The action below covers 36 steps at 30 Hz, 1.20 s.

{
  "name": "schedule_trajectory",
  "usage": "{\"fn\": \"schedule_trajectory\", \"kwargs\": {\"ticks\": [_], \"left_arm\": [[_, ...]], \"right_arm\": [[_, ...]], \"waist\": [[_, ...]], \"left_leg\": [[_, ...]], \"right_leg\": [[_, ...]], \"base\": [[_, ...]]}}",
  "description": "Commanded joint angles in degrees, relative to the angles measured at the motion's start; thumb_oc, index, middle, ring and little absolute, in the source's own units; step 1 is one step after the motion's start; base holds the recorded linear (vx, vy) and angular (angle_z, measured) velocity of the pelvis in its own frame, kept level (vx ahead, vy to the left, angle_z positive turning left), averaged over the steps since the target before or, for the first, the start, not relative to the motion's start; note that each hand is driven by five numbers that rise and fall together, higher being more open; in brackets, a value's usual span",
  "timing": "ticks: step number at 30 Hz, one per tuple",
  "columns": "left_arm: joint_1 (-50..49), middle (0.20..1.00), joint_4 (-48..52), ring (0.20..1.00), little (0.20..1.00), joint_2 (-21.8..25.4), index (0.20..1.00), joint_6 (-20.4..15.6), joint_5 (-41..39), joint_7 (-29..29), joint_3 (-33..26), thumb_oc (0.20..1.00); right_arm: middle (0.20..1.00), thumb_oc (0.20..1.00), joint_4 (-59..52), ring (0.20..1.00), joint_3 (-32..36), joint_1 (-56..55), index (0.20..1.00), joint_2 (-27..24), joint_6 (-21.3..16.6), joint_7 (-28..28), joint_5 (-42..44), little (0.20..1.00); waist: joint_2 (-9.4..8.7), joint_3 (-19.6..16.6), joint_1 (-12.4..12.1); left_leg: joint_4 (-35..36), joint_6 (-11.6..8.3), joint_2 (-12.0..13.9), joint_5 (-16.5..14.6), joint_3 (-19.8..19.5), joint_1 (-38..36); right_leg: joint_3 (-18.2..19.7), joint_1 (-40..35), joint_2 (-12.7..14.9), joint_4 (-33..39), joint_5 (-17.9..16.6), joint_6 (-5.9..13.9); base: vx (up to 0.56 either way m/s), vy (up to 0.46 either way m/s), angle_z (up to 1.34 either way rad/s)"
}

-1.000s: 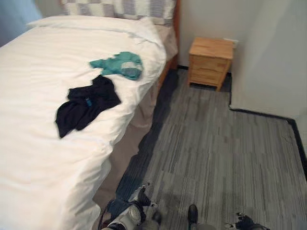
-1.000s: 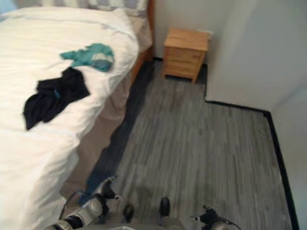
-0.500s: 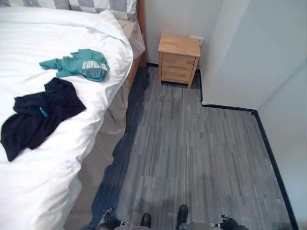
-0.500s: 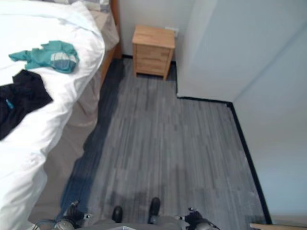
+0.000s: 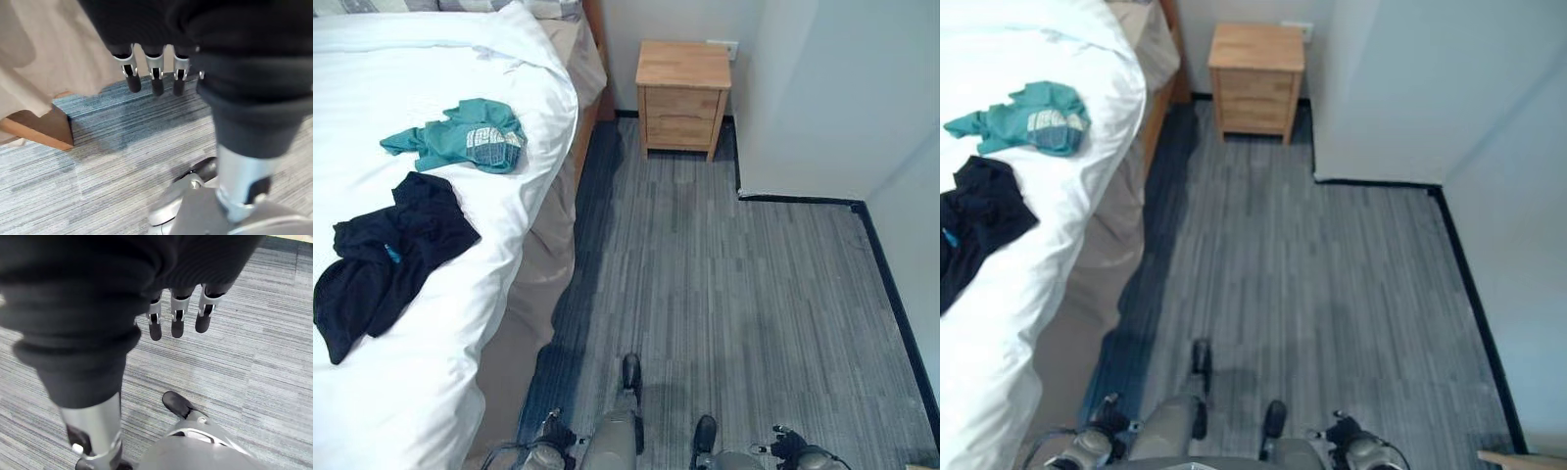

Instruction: Tidy up the quilt and then pick up the clothes from the bed and put them into the laundry hamper.

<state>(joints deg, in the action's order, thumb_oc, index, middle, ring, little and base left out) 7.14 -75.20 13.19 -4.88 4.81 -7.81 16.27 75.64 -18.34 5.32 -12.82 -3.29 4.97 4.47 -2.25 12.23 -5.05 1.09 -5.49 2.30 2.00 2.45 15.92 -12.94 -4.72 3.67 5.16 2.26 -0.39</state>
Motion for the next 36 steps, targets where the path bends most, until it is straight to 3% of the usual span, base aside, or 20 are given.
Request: {"fn": "schedule_trajectory", "kwargs": {"ticks": [1, 3, 4, 5, 6, 7, 8, 10, 14, 15, 16, 18, 20, 21, 25, 27, 28, 30, 34, 36], "left_arm": [[-0.9, 1.0, 2.4, 1.0, 1.0, 0.3, 1.0, -0.5, 1.9, 0.2, 4.4, 1.0], [-0.5, 1.0, 2.3, 1.0, 1.0, 1.1, 1.0, -0.4, 3.3, 0.2, 5.5, 1.0], [-0.5, 1.0, 2.3, 1.0, 1.0, 1.0, 1.0, -0.4, 3.3, 0.2, 5.5, 1.0], [-0.2, 1.0, 2.9, 1.0, 1.0, 2.0, 1.0, -0.4, 3.9, 0.0, 6.4, 1.0], [0.2, 1.0, 3.3, 1.0, 1.0, 2.2, 1.0, -0.4, 4.5, -0.2, 7.0, 1.0], [1.2, 1.0, 4.2, 1.0, 1.0, 2.4, 1.0, -0.5, 5.3, -0.3, 8.0, 1.0], [2.3, 1.0, 4.5, 1.0, 1.0, 2.4, 1.0, -0.8, 7.4, -0.8, 9.0, 1.0], [3.5, 1.0, 4.1, 1.0, 1.0, 1.9, 1.0, -1.1, 8.0, -1.3, 8.8, 1.0], [1.8, 1.0, 2.7, 1.0, 1.0, 0.7, 1.0, -1.7, 9.9, -0.6, 9.1, 1.0], [0.9, 1.0, 2.4, 1.0, 1.0, 0.0, 1.0, -1.6, 9.4, -0.6, 8.9, 1.0], [-0.5, 1.0, 2.9, 1.0, 1.0, -0.2, 1.0, -1.4, 7.8, -0.5, 7.8, 1.0], [-0.2, 1.0, 3.6, 1.0, 1.0, 0.1, 1.0, -1.2, 7.4, -1.1, 8.0, 1.0], [0.2, 1.0, 3.9, 1.0, 1.0, -0.2, 1.0, -1.3, 7.3, -1.3, 8.2, 1.0], [0.3, 1.0, 5.1, 1.0, 1.0, -0.5, 1.0, -1.5, 6.9, -1.3, 8.4, 1.0], [-0.7, 1.0, 4.6, 1.0, 1.0, -1.2, 1.0, -0.8, 7.7, 0.1, 8.3, 1.0], [-0.9, 1.0, 4.0, 1.0, 1.0, -0.8, 1.0, -0.7, 8.2, 0.2, 8.8, 1.0], [-0.8, 1.0, 3.9, 1.0, 1.0, -0.4, 1.0, -0.2, 8.3, -0.5, 8.5, 1.0], [-0.4, 1.0, 3.7, 1.0, 1.0, 0.0, 1.0, 0.0, 7.8, -0.6, 8.3, 1.0], [-0.3, 1.0, 4.0, 1.0, 1.0, 0.7, 1.0, -0.7, 7.4, -1.2, 8.4, 1.0], [0.3, 1.0, 4.0, 1.0, 1.0, 0.7, 1.0, -1.4, 7.7, -1.8, 9.3, 1.0]], "right_arm": [[1.0, 1.0, -3.4, 1.0, 0.2, -0.6, 1.0, 0.1, -0.9, 0.5, -2.1, 1.0], [1.0, 1.0, -4.1, 1.0, 0.0, 0.3, 1.0, 0.2, -0.5, 0.5, -2.9, 1.0], [1.0, 1.0, -4.1, 1.0, 0.0, 0.3, 1.0, 0.2, -0.5, 0.5, -2.9, 1.0], [1.0, 1.0, -4.5, 1.0, 0.1, 1.2, 1.0, 0.1, -0.7, 0.7, -3.0, 1.0], [1.0, 1.0, -4.7, 1.0, 0.3, 1.3, 1.0, 0.1, -0.6, 0.9, -2.9, 1.0], [1.0, 1.0, -5.3, 1.0, 0.6, 1.5, 1.0, 0.1, -1.0, 1.0, -2.1, 1.0], [1.0, 1.0, -6.1, 1.0, 2.2, 1.2, 1.0, 0.0, -1.2, 1.3, 0.5, 1.0], [1.0, 1.0, -5.8, 1.0, 3.1, 0.8, 1.0, 0.2, -1.2, 1.5, 1.8, 1.0], [1.0, 1.0, -3.7, 1.0, 3.4, -2.2, 1.0, 0.0, 0.2, 0.5, -0.2, 1.0], [1.0, 1.0, -3.0, 1.0, 3.8, -2.6, 1.0, -0.7, 0.4, 0.8, -0.7, 1.0], [1.0, 1.0, -3.4, 1.0, 3.0, -2.6, 1.0, -1.4, 0.1, 1.2, -1.1, 1.0], [1.0, 1.0, -4.2, 1.0, 1.8, -1.2, 1.0, -1.9, -0.1, 1.5, -1.2, 1.0], [1.0, 1.0, -4.3, 1.0, 0.5, -0.3, 1.0, -2.1, 0.1, 1.8, -2.2, 1.0], [1.0, 1.0, -4.5, 1.0, -1.3, 1.1, 1.0, -2.2, -0.1, 1.8, -3.4, 1.0], [1.0, 1.0, -3.9, 1.0, -1.8, 1.2, 1.0, -1.7, 0.0, 2.1, -4.9, 1.0], [1.0, 1.0, -3.8, 1.0, -2.8, 1.2, 1.0, -0.6, -0.2, 1.9, -6.6, 1.0], [1.0, 1.0, -4.5, 1.0, -2.7, 1.9, 1.0, -0.1, 0.1, 1.4, -7.0, 1.0], [1.0, 1.0, -4.7, 1.0, -2.5, 2.4, 1.0, 0.1, 0.0, 1.7, -6.8, 1.0], [1.0, 1.0, -5.4, 1.0, -3.6, 2.2, 1.0, 0.2, -0.3, 2.2, -6.8, 1.0], [1.0, 1.0, -5.6, 1.0, -3.1, 2.2, 1.0, -0.5, -0.3, 2.6, -5.6, 1.0]], "waist": [[-3.08, -1.2, -1.8], [-1.92, -0.1, -0.1], [-1.83, -0.3, -0.1], [0.54, 0.4, 1.6], [1.58, 0.4, 2.3], [2.21, 1.0, 4.4], [1.89, 0.2, 7.0], [3.21, -0.2, 9.3], [3.51, -1.6, 10.7], [3.8, -1.5, 11.0], [2.89, 0.2, 9.3], [0.4, 1.8, 7.5], [0.13, 2.2, 5.9], [-0.07, 1.4, 3.2], [0.4, -1.1, 1.0], [-0.43, -1.4, 0.0], [0.56, -0.5, 0.9], [1.44, 0.0, 1.7], [1.61, 0.1, 3.5], [1.03, 0.3, 6.1]], "left_leg": [[-1.4, 5.56, -5.0, 0.4, 0.6, -2.9], [-0.2, 7.15, -5.2, -1.8, 1.2, -8.3], [-0.3, 7.14, -5.0, -1.7, 1.2, -8.1], [2.0, 7.57, -3.8, -2.9, 0.4, -13.0], [3.2, 7.39, -3.1, -3.3, -0.2, -14.8], [3.9, 6.74, -2.6, -4.7, -1.1, -18.1], [3.9, 5.16, -2.7, -7.6, -1.7, -21.3], [3.9, 3.96, -1.2, -10.9, -2.3, -25.1], [0.5, 2.94, -0.3, -16.2, -4.9, -30.7], [-10.5, 1.27, -0.2, -12.1, -5.2, -28.7], [-30.2, 0.15, -0.5, -3.7, -5.6, -19.7], [-40.2, 1.11, -2.2, -4.1, -3.9, -10.7], [-37.9, 1.63, -3.8, -6.4, -2.9, -8.3], [-25.2, 3.19, -5.4, -7.8, 0.7, -4.4], [-4.8, 4.79, -3.2, -2.9, 10.4, -7.1], [-2.7, 6.7, -5.0, -3.7, 8.4, -10.2], [-2.0, 8.32, -5.6, -4.8, 6.2, -13.4], [-0.2, 8.56, -5.0, -4.6, 4.4, -15.3], [1.5, 7.57, -5.0, -4.9, -3.7, -17.8], [-0.6, 7.01, -6.0, -6.2, -9.5, -17.6]], "right_leg": [[-0.2, -6.9, -0.1, -13.7, 8.9, 8.52], [-0.7, 0.6, 3.6, -29.8, -0.5, 13.0], [-0.7, 0.8, 3.5, -29.7, -0.6, 12.97], [-2.8, 6.7, 5.5, -38.1, -3.9, 13.11], [-4.3, 8.8, 5.6, -37.9, -2.4, 12.15], [-7.1, 12.4, 4.9, -33.6, 0.2, 10.78], [-9.3, 14.1, 5.3, -14.2, 0.5, 9.01], [-4.1, 16.0, 5.5, -2.8, -2.5, 9.66], [-0.1, 16.6, 6.9, -1.2, -4.7, 10.4], [-0.5, 14.4, 5.6, -2.2, -5.1, 8.9], [-0.2, 8.8, 3.6, -1.0, -4.0, 6.15], [0.0, 5.4, 3.9, -0.2, -2.7, 4.67], [0.5, 3.7, 3.3, -0.2, -1.2, 4.84], [1.6, 1.1, 2.5, -0.2, 1.9, 5.14], [-0.9, -4.3, -2.1, -1.3, 6.0, 4.54], [-3.5, -2.3, -1.8, -11.8, 5.7, 7.32], [-4.2, 4.2, 1.1, -26.0, 1.3, 12.15], [-3.2, 8.8, 1.8, -32.0, -0.1, 12.48], [2.1, 10.2, 1.4, -20.9, 3.6, 8.98], [17.5, 11.4, 0.0, -10.4, 2.0, 8.55]], "base": [[0.51, 0.194, -0.48], [0.42, 0.188, -0.42], [0.55, 0.17, -0.46], [0.57, 0.121, -0.02], [0.94, 0.078, 0.02], [1.1, -0.212, 0.31], [1.14, -0.306, 0.02], [0.87, -0.27, 0.65], [0.68, -0.277, 0.72], [0.79, -0.499, 0.63], [0.71, -0.527, 0.51], [0.47, -0.35, -0.11], [0.49, -0.114, -0.97], [0.64, 0.002, -0.87], [0.6, -0.016, -0.34], [0.46, 0.034, 0.4], [0.39, 0.066, 0.49], [0.27, 0.032, 0.66], [0.29, -0.144, 1.33], [0.3, -0.204, 2.42]]}}
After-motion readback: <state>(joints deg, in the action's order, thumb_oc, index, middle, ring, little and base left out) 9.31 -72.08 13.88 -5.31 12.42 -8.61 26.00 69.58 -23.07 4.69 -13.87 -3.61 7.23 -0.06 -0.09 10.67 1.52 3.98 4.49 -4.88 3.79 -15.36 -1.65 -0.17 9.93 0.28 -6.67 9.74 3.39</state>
